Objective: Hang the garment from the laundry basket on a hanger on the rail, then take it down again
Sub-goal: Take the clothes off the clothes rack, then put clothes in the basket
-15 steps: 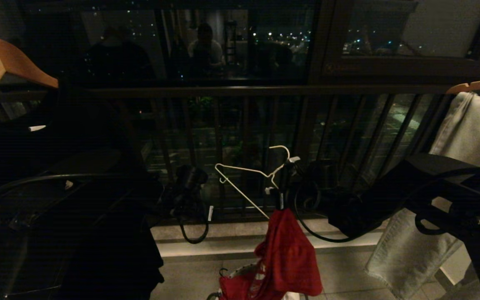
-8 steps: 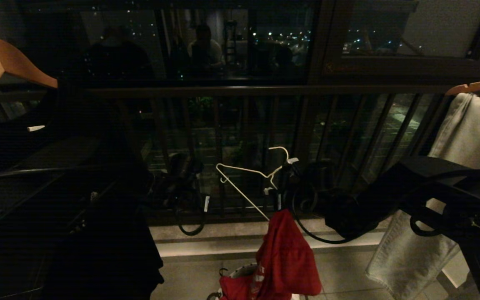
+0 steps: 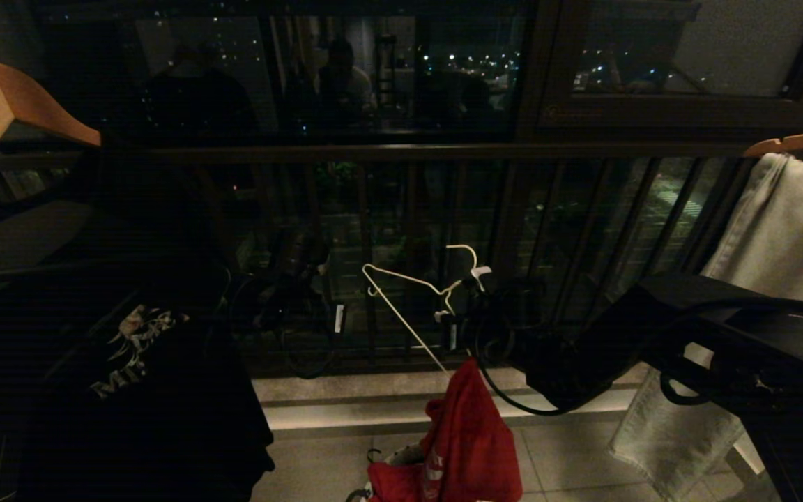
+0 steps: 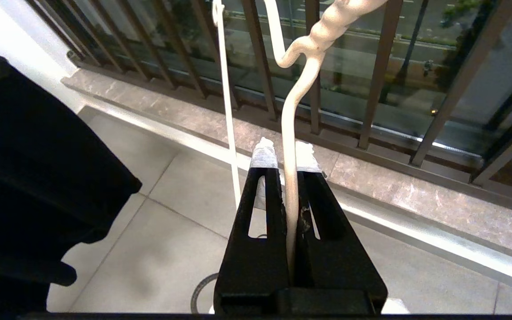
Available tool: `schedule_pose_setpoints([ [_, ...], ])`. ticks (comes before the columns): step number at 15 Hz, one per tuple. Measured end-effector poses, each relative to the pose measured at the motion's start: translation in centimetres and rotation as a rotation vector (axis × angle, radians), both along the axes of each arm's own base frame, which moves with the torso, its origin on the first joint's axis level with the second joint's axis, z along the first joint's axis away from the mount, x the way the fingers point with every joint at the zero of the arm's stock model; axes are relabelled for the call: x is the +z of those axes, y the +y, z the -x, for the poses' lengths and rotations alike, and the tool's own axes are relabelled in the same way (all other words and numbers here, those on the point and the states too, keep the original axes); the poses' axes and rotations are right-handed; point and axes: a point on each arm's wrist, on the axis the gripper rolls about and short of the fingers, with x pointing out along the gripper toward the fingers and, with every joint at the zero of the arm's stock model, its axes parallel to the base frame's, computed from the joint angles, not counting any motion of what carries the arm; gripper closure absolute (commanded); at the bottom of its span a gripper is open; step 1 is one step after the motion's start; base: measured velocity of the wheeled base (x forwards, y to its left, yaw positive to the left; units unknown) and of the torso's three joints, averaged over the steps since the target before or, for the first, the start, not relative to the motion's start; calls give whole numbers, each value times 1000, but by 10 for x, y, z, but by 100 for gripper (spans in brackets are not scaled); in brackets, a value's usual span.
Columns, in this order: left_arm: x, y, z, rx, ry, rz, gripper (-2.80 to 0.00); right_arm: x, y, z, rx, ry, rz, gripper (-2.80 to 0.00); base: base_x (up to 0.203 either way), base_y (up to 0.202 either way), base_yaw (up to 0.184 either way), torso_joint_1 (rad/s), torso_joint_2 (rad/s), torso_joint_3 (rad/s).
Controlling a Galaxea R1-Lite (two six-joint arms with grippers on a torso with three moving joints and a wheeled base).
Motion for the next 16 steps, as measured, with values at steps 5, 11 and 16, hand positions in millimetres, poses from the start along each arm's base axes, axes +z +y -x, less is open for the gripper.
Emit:
schedule_pose_setpoints([
  [5, 6, 1, 2, -1, -16, 4, 0, 0, 7, -10, -52, -33, -2, 0, 0, 0, 0, 0, 0, 0],
  [11, 12, 2, 4, 0, -30, 7, 0, 1, 27, -14, -68, -70, -11, 0, 0, 0, 0, 0, 0, 0],
  [16, 16, 3, 7, -1, -37, 9, 0, 5, 30, -14, -91, -75, -33, 0, 0, 0, 0, 0, 0, 0],
])
